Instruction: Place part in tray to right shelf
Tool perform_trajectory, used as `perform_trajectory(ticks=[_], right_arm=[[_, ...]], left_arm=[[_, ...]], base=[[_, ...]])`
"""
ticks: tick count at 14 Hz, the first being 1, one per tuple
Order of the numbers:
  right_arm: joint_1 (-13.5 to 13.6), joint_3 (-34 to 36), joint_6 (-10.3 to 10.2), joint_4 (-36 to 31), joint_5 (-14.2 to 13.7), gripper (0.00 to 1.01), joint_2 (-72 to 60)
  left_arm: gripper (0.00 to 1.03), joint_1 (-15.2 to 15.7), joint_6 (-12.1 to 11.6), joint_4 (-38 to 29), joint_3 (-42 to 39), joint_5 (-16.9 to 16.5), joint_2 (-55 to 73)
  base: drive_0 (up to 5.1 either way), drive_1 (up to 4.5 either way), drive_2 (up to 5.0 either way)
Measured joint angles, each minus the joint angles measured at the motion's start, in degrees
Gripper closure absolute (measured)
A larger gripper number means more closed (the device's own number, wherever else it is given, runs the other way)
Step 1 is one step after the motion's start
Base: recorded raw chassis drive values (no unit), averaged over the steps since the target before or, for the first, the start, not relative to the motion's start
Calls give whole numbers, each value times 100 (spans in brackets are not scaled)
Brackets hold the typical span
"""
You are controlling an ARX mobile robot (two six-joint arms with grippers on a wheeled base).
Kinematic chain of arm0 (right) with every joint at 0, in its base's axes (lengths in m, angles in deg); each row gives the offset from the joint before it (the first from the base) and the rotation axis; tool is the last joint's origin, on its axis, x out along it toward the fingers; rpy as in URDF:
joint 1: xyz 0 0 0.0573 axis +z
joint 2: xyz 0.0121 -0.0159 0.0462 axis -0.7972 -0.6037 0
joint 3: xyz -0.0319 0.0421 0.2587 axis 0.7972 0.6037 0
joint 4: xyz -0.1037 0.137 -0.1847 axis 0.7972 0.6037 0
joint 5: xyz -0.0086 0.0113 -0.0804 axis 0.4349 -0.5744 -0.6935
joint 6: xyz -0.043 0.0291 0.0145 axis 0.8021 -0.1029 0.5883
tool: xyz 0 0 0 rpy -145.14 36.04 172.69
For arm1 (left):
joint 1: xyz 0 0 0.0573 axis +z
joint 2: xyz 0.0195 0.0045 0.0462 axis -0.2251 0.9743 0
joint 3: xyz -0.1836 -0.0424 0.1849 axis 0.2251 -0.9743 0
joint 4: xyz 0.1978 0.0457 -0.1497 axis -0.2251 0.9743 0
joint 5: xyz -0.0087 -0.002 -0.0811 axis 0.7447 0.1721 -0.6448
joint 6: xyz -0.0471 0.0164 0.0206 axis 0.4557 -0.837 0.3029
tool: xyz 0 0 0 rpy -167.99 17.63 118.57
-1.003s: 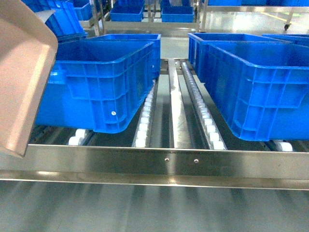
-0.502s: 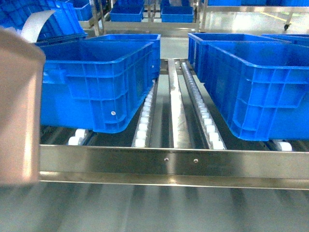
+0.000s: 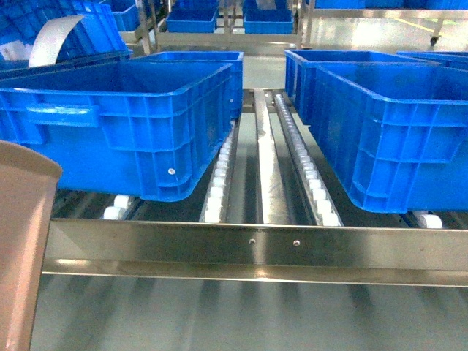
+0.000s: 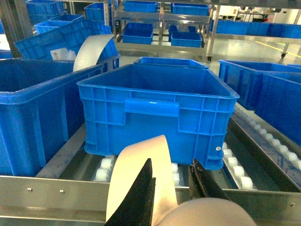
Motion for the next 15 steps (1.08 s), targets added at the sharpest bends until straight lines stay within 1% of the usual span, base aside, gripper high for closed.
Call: perform_trajectory(ticks=[2,3,6,7,8,9,10,15], right_arm=[[0,0,-2,199,-4,99,278],[0,0,-2,323,-7,99,378],[0,-2,-2,636,-4,99,660],[0,-4,-2,1517,7,99,1252],[0,-15,-4,1464,2,99,1572],[0,-2,-2,1598,0,99,1569],[0,-2,-4,1554,2,99,1569],[0,-2,-4,1572,-4,99,1569]], left_arm=[[88,0,0,323,-98,2,-415],[88,0,-2,101,-273,0,-463],[88,0,-15,697,-275,-2,-1001],[88,0,-13,868,-275,0,-1172],[88,0,-20,1049,-275,-9,-1340],[88,0,-20,1231,-275,2,-1508],[88,0,-22,1375,-275,-2,-1659],[88,0,-20,1552,-275,2,-1840]], base=[[0,0,0],[0,0,0],[0,0,0],[0,0,0],[0,0,0],[0,0,0],[0,0,0],[0,0,0]])
